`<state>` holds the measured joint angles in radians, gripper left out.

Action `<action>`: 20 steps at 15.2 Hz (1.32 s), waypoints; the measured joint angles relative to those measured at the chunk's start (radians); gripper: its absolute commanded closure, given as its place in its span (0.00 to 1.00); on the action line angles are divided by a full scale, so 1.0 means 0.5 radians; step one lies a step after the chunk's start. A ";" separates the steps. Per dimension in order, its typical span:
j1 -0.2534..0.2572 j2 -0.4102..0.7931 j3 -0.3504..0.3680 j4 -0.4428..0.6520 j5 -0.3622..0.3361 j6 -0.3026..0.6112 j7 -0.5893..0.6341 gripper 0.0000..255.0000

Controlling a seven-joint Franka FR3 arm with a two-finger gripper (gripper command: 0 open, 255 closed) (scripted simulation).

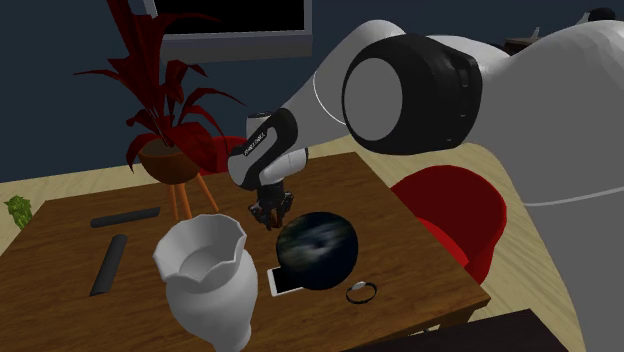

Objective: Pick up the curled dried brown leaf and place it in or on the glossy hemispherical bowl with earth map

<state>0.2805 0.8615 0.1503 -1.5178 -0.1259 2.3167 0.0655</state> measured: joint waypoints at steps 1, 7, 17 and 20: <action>-0.002 -0.003 -0.002 0.002 -0.001 0.000 0.000 1.00; 0.004 0.004 0.003 0.017 0.001 -0.003 0.001 1.00; -0.013 -0.160 0.020 -0.040 0.019 -0.120 -0.005 1.00; -0.018 -0.216 0.026 -0.050 0.026 -0.166 -0.008 1.00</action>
<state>0.2715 0.7536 0.1633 -1.5430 -0.1130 2.2339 0.0615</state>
